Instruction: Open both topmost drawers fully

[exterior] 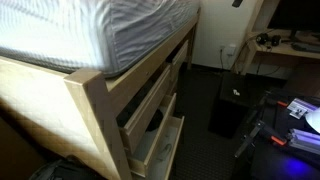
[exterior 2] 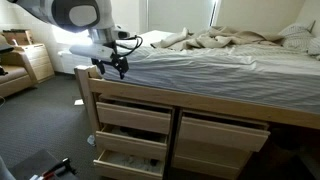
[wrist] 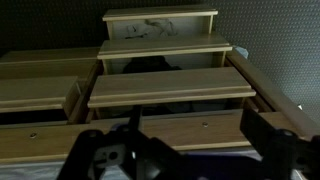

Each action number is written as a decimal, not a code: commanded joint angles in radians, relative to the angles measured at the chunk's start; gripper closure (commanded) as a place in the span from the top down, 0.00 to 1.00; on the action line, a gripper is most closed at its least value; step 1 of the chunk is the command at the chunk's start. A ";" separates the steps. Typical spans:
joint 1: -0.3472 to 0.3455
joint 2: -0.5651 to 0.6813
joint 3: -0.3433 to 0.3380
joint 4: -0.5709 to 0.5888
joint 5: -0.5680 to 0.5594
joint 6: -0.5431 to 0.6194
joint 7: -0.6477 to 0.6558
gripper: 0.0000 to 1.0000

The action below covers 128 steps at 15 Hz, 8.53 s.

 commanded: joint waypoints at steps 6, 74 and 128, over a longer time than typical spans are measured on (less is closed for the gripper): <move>-0.054 -0.005 -0.005 -0.001 0.037 -0.014 0.110 1.00; -0.726 1.322 0.057 1.040 0.669 -0.069 -0.020 1.00; -0.608 2.057 0.203 1.913 0.322 0.064 0.641 1.00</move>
